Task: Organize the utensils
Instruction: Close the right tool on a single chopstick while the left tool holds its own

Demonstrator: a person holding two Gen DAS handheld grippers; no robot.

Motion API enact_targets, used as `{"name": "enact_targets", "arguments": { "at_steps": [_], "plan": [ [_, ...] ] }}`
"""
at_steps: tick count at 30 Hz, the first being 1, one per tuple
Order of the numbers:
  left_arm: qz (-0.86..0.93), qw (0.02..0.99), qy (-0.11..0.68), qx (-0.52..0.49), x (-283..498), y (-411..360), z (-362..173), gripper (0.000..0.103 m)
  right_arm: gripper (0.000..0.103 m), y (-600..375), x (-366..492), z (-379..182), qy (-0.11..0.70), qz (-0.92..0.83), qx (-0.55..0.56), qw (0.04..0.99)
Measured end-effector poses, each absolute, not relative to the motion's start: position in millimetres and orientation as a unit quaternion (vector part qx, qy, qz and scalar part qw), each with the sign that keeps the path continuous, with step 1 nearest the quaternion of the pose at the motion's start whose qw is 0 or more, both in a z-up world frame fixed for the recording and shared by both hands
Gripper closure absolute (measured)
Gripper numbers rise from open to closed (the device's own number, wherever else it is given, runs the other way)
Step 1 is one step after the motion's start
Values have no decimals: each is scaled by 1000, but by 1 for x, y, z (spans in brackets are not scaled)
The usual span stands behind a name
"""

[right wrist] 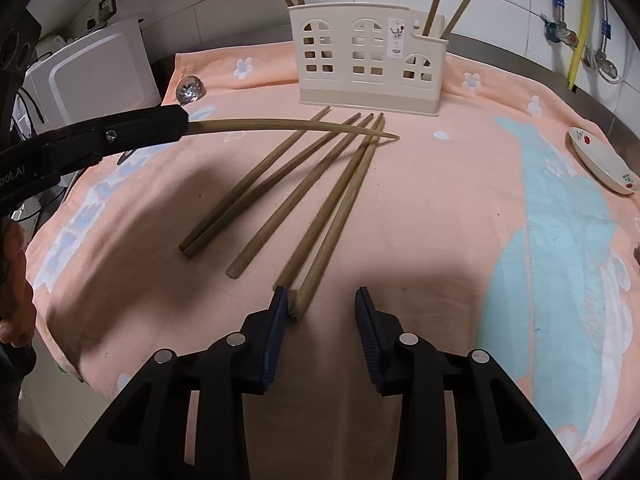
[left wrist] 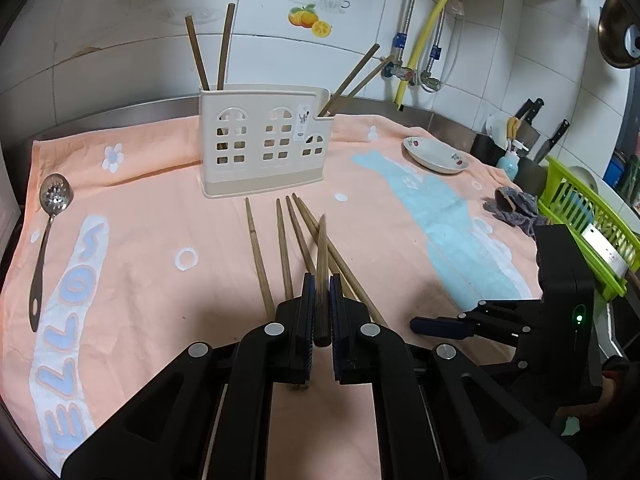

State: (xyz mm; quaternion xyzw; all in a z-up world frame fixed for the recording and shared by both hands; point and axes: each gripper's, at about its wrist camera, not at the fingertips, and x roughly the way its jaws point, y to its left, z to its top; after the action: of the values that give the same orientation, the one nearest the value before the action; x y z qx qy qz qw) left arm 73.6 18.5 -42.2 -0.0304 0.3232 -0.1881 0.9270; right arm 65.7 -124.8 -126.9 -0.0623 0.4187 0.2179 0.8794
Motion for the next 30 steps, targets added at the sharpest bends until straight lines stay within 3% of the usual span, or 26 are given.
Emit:
{"name": "enact_targets", "arguments": {
  "at_steps": [16, 21, 30],
  "plan": [
    [-182, 930, 319, -34, 75, 20, -39, 97, 81, -135, 75, -127, 409, 178, -53, 893],
    [-179, 932, 314, -37, 77, 20, -37, 97, 94, -130, 80, -128, 400, 178, -63, 897],
    [-184, 939, 290, -28, 82, 15, -17, 97, 96, -152, 85, -82, 354, 171, -41, 919]
  ]
}}
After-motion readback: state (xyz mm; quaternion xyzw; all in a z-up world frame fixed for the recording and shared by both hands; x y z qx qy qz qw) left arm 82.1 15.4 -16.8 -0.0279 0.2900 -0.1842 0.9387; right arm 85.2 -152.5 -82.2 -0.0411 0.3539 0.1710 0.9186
